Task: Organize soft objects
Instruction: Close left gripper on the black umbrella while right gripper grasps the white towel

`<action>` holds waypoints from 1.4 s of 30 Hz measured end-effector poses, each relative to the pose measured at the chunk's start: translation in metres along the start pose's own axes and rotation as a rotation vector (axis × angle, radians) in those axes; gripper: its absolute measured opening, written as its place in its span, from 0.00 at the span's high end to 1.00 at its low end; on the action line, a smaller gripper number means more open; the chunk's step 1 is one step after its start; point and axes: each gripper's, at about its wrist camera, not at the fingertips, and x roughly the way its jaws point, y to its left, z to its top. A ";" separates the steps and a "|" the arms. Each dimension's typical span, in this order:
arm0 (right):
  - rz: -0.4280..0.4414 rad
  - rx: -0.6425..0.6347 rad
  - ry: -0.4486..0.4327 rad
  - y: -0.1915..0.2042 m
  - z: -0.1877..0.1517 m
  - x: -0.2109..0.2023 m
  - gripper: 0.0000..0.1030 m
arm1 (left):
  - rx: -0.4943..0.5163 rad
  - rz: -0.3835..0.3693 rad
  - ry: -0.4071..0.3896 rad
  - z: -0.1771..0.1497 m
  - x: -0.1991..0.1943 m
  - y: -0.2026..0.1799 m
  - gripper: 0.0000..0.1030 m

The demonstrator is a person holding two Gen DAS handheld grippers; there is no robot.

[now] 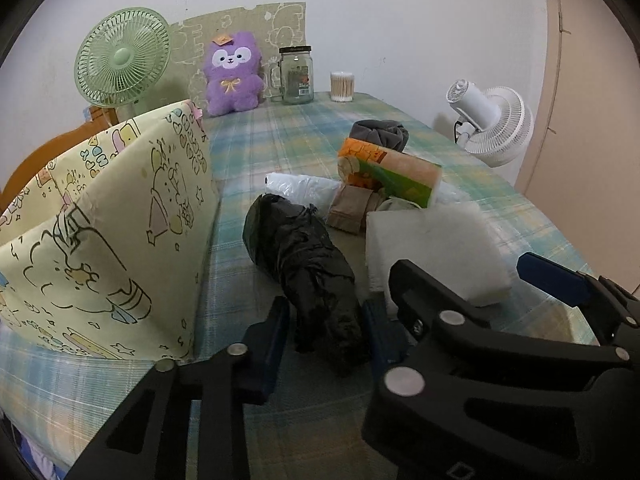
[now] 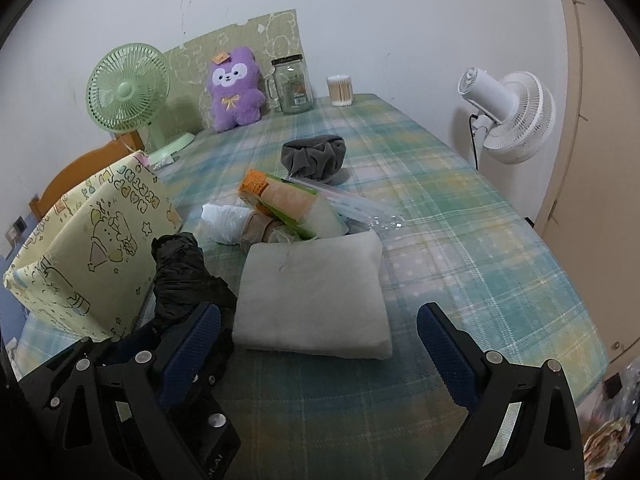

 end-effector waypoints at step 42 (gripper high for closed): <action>-0.027 -0.012 -0.039 0.005 0.012 -0.032 0.54 | 0.058 0.014 -0.093 0.009 -0.039 -0.009 0.83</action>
